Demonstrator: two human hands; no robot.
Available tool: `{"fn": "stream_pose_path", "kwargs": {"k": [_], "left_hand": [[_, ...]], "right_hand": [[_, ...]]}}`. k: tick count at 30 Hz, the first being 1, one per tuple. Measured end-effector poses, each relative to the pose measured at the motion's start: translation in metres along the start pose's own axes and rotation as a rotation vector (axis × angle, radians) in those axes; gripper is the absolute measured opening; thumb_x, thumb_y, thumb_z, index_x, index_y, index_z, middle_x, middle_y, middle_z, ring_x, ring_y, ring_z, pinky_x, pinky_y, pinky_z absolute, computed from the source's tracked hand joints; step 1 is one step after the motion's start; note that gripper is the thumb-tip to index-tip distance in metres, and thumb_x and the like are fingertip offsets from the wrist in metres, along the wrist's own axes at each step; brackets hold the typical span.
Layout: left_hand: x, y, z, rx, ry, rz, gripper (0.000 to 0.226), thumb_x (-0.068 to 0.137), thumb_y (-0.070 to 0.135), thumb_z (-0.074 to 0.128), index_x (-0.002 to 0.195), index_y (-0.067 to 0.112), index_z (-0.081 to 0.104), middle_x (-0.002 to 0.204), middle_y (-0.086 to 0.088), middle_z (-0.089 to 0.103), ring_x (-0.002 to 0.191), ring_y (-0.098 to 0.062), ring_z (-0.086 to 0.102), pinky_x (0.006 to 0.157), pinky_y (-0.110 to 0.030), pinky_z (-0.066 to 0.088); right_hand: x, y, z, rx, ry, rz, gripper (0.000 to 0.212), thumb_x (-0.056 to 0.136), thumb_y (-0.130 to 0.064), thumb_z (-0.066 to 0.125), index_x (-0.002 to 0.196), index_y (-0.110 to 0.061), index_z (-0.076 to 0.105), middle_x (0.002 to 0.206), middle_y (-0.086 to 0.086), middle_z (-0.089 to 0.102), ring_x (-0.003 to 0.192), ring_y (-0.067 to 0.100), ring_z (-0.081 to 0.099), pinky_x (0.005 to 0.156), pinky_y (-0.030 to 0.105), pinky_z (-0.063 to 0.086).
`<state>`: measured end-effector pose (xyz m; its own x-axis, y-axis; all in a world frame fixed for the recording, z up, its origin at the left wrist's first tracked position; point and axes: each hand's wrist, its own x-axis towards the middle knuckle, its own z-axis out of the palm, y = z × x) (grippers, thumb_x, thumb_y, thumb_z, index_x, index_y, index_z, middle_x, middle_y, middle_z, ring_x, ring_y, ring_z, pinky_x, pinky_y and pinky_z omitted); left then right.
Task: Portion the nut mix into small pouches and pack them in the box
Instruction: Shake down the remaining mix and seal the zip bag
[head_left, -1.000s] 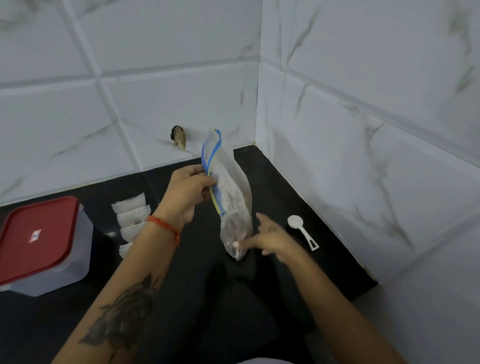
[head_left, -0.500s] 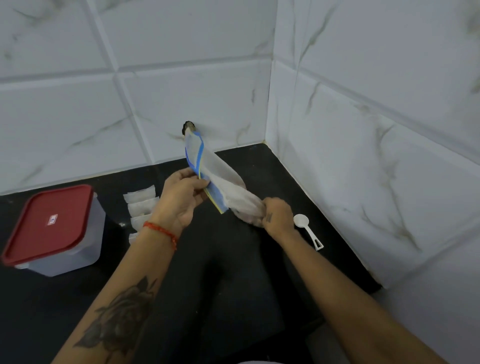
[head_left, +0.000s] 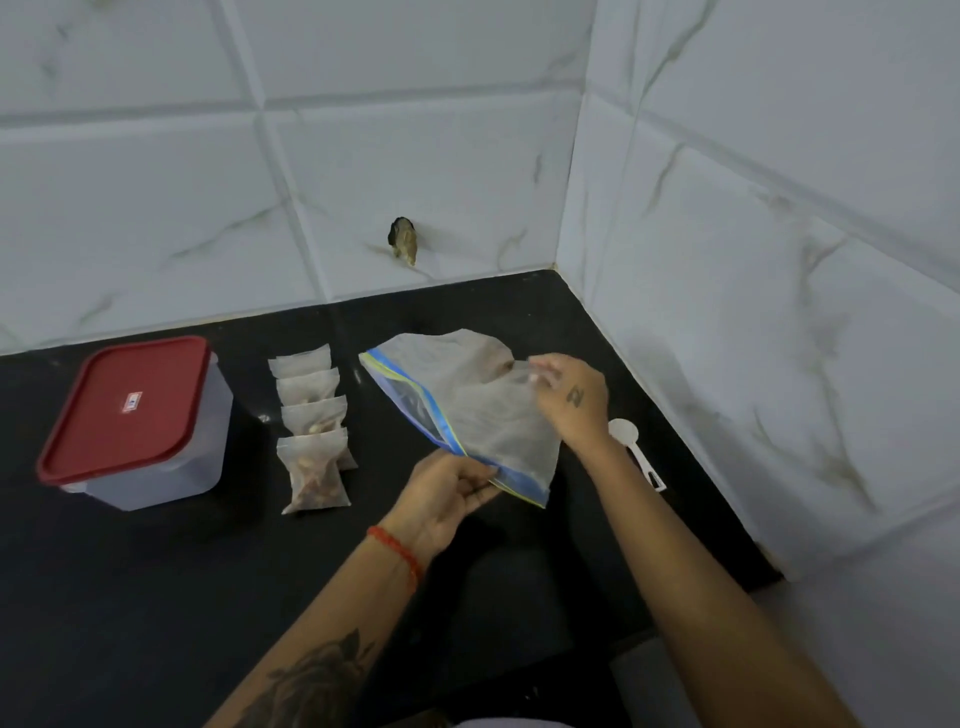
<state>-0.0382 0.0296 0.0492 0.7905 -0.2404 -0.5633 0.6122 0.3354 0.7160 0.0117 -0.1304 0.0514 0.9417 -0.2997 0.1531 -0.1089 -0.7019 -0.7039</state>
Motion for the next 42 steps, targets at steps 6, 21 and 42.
{"fn": "stream_pose_path", "kwargs": {"k": [6,21,42], "left_hand": [[-0.004,-0.02,-0.001,-0.056,-0.15,0.051,0.028,0.094,-0.007,0.042,0.113,0.004,0.059,0.098,-0.012,0.07,0.089,-0.021,0.068,0.066,-0.027,0.059],[-0.004,-0.009,-0.054,1.859,0.236,1.113,0.077,0.046,0.026,0.087,0.115,0.026,0.052,0.115,-0.004,0.058,0.106,-0.026,0.057,0.08,-0.04,0.047],[0.038,0.02,-0.072,1.785,-0.419,0.257,0.033,0.09,0.049,0.054,0.119,0.033,0.056,0.109,0.008,0.06,0.099,-0.009,0.056,0.094,-0.029,0.045]], "right_hand": [[-0.059,-0.057,0.014,-0.19,-0.483,-0.166,0.056,0.077,-0.051,0.07,0.123,-0.02,0.059,0.114,0.001,0.062,0.103,0.018,0.058,0.089,0.033,0.048],[-0.077,-0.026,0.003,-0.319,-0.619,-0.272,0.023,0.087,-0.02,0.06,0.11,-0.021,0.064,0.098,0.0,0.066,0.084,0.012,0.056,0.076,0.024,0.041],[-0.073,0.037,-0.015,-0.254,-0.764,-0.002,0.041,0.078,-0.049,0.069,0.063,-0.016,0.051,0.062,-0.003,0.046,0.058,0.01,0.043,0.057,0.025,0.032]]}}
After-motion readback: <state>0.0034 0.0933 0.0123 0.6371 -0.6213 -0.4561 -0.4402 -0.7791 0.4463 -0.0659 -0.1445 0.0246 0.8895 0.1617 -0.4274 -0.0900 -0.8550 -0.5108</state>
